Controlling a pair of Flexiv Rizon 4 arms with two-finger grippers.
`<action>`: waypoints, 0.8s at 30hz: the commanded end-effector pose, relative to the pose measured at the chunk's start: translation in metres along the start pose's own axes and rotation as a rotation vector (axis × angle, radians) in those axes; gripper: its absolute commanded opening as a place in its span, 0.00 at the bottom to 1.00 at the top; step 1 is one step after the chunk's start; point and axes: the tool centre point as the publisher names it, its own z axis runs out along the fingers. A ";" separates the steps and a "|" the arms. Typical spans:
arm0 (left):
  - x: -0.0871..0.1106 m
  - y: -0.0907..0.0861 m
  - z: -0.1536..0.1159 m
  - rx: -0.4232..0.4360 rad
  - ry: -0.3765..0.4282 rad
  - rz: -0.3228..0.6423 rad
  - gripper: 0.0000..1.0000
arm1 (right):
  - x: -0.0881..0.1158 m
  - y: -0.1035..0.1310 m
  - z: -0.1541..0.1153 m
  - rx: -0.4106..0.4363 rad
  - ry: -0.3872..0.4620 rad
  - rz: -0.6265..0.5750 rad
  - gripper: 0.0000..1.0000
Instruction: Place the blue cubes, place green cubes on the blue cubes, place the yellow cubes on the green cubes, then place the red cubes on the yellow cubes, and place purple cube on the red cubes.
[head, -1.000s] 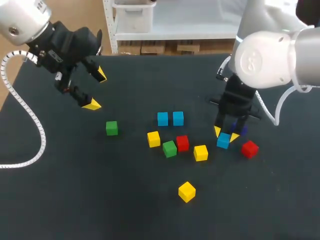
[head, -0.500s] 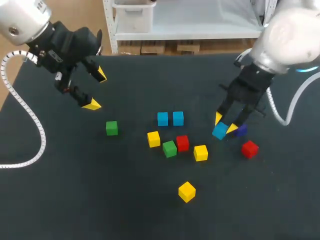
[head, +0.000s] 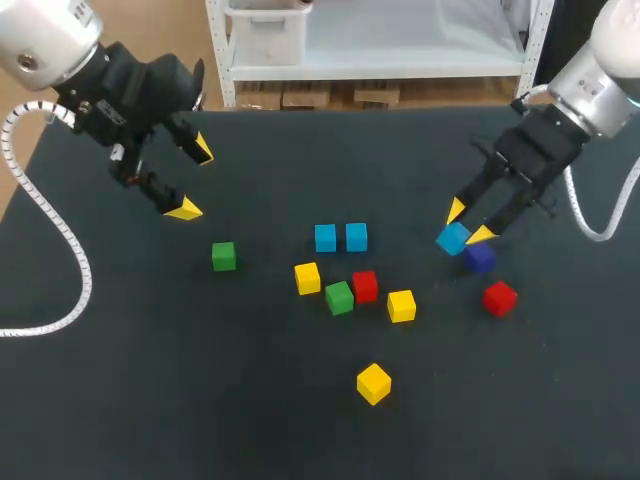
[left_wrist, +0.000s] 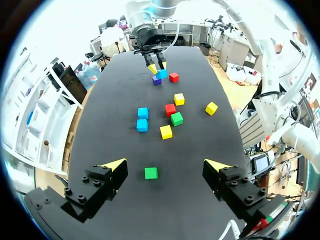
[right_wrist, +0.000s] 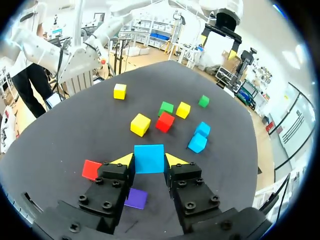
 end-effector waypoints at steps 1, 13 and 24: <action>0.001 0.000 0.000 0.000 -0.002 0.002 1.00 | 0.001 -0.001 0.000 -0.002 -0.004 0.000 0.00; 0.001 0.000 0.000 0.000 -0.002 0.002 1.00 | -0.002 -0.005 0.001 -0.105 0.190 0.013 0.00; 0.001 0.000 0.000 0.000 -0.002 0.002 1.00 | -0.039 -0.006 0.002 -0.023 0.415 0.239 0.00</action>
